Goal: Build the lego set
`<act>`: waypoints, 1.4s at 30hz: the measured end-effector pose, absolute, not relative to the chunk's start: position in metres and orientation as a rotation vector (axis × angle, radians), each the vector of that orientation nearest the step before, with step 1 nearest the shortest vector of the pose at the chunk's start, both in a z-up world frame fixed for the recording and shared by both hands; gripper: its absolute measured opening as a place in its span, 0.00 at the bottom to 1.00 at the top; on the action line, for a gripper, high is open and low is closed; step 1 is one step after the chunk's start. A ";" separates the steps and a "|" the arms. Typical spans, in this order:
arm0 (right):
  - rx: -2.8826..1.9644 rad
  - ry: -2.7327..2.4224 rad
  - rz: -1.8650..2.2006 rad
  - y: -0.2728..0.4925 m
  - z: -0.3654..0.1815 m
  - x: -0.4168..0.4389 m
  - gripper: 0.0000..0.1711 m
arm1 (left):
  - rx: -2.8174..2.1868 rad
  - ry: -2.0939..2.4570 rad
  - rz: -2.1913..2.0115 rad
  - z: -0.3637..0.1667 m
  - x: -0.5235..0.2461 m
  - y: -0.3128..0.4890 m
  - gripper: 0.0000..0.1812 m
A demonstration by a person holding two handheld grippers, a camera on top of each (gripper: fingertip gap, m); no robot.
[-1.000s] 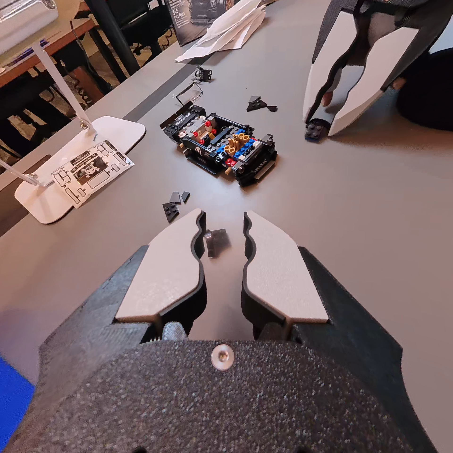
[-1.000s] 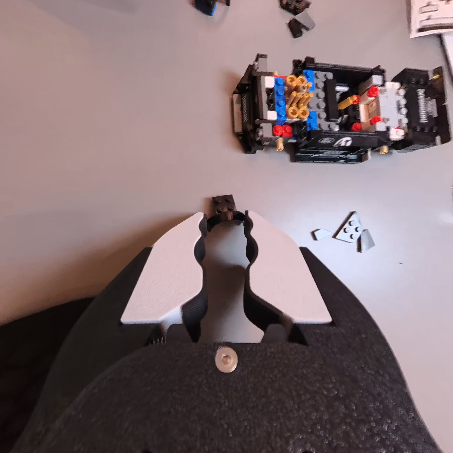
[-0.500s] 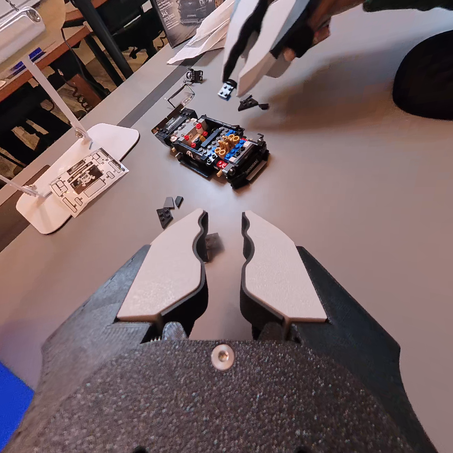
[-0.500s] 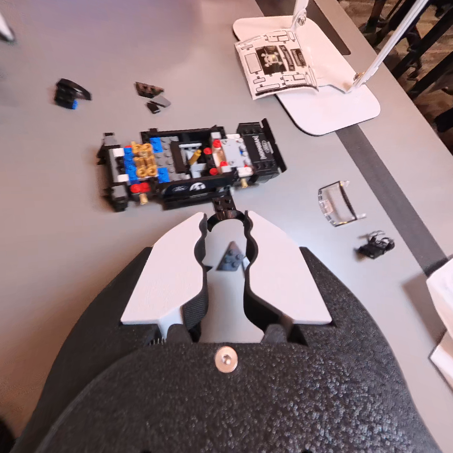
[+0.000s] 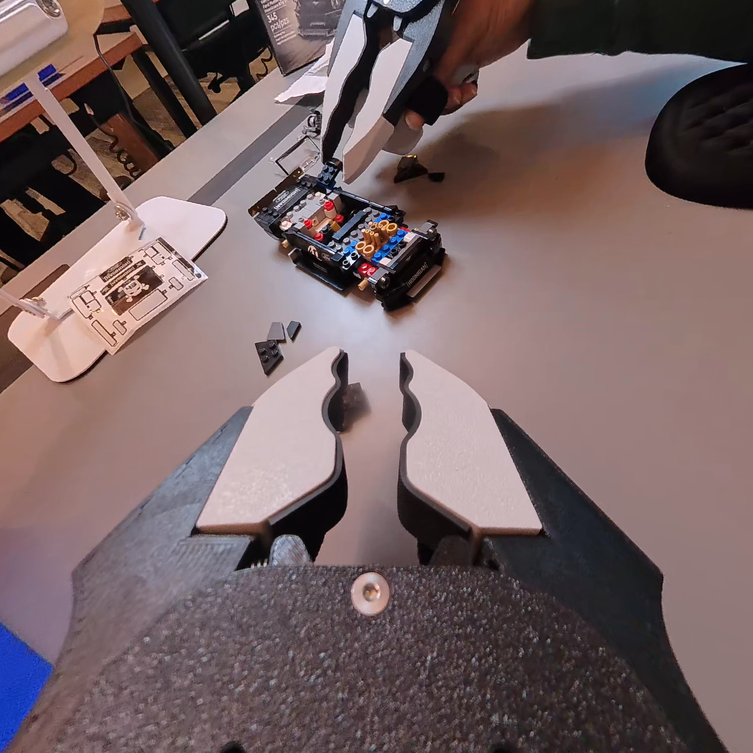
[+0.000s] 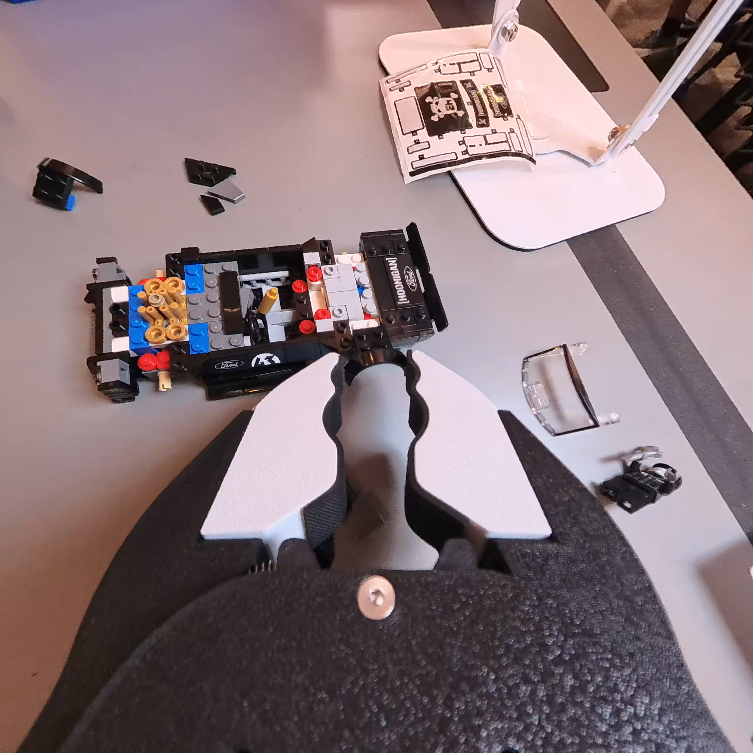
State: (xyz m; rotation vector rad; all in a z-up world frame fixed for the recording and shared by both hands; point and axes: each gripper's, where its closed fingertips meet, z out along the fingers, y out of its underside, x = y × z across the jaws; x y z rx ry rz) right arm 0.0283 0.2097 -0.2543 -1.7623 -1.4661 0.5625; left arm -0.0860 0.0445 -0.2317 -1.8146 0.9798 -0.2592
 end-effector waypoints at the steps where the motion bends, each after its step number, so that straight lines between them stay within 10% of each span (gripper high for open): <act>1: -1.762 -1.461 0.568 0.210 -0.254 0.028 0.17 | -1.816 0.981 -0.260 -0.232 -0.086 0.044 0.13; 42: -1.670 -1.556 0.533 0.072 -0.254 0.033 0.17 | -1.857 1.001 -0.222 -0.241 -0.085 0.046 0.14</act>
